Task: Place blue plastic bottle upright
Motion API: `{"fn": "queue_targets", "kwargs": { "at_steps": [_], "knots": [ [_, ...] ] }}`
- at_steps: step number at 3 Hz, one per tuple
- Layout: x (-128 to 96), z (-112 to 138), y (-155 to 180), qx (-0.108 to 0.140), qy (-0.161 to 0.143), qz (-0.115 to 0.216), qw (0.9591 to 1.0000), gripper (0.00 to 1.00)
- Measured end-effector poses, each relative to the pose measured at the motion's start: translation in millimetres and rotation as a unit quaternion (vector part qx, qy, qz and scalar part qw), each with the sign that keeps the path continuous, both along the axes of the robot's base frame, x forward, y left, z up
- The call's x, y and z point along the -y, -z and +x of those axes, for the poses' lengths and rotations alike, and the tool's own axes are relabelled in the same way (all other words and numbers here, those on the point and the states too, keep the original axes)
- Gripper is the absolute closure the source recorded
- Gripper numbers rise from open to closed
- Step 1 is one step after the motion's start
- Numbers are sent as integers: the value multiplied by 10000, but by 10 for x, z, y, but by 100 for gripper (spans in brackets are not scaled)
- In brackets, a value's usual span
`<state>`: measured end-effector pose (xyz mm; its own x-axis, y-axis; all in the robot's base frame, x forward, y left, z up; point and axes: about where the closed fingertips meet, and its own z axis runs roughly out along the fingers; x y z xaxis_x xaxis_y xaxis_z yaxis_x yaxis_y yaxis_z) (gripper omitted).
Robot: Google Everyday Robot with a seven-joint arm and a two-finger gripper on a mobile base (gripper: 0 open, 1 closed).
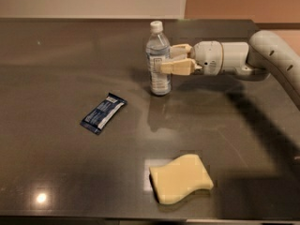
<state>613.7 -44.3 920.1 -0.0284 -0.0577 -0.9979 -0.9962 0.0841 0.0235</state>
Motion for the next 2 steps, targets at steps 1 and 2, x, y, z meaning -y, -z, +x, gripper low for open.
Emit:
{"fn": "queue_targets", "kwargs": {
  "at_steps": [1,2],
  "knots": [
    [42,12,55,-135,-1,157,9998,35],
    [67,15,98,-235,-39,221,9995,13]
  ]
}}
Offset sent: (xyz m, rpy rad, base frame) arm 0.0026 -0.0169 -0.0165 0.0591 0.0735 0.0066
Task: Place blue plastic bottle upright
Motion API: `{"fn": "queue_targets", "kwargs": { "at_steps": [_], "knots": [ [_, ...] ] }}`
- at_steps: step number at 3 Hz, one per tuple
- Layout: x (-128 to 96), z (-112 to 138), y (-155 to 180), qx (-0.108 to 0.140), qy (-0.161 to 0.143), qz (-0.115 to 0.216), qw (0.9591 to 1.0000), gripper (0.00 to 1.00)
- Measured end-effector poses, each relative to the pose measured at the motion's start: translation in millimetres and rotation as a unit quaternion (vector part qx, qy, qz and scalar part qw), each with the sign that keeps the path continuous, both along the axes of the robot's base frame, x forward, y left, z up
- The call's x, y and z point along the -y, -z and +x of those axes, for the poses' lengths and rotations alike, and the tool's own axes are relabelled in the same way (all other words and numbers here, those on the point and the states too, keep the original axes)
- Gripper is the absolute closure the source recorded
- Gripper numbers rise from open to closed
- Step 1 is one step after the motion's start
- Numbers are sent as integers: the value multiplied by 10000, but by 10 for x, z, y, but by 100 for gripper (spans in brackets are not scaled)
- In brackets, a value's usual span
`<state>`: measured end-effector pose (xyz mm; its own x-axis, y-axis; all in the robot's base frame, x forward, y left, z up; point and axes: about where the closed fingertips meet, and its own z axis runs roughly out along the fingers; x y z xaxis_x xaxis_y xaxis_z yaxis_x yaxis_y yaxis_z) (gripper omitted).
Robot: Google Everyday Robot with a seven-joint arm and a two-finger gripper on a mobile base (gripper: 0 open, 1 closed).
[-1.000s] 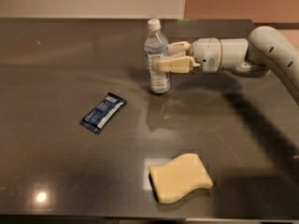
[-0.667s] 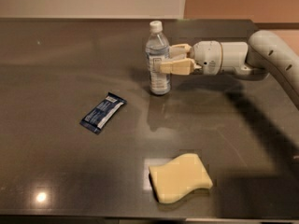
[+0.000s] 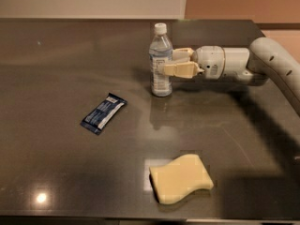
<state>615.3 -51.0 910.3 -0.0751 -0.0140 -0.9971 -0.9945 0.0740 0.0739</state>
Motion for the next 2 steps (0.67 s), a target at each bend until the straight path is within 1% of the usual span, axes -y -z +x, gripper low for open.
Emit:
{"fn": "queue_targets", "kwargs": {
  "at_steps": [1,2],
  "knots": [
    [-26,-3,-3,-1,-24,4,10000,0],
    [-27,-3,-4,0,-25,4,10000,0]
  ]
}}
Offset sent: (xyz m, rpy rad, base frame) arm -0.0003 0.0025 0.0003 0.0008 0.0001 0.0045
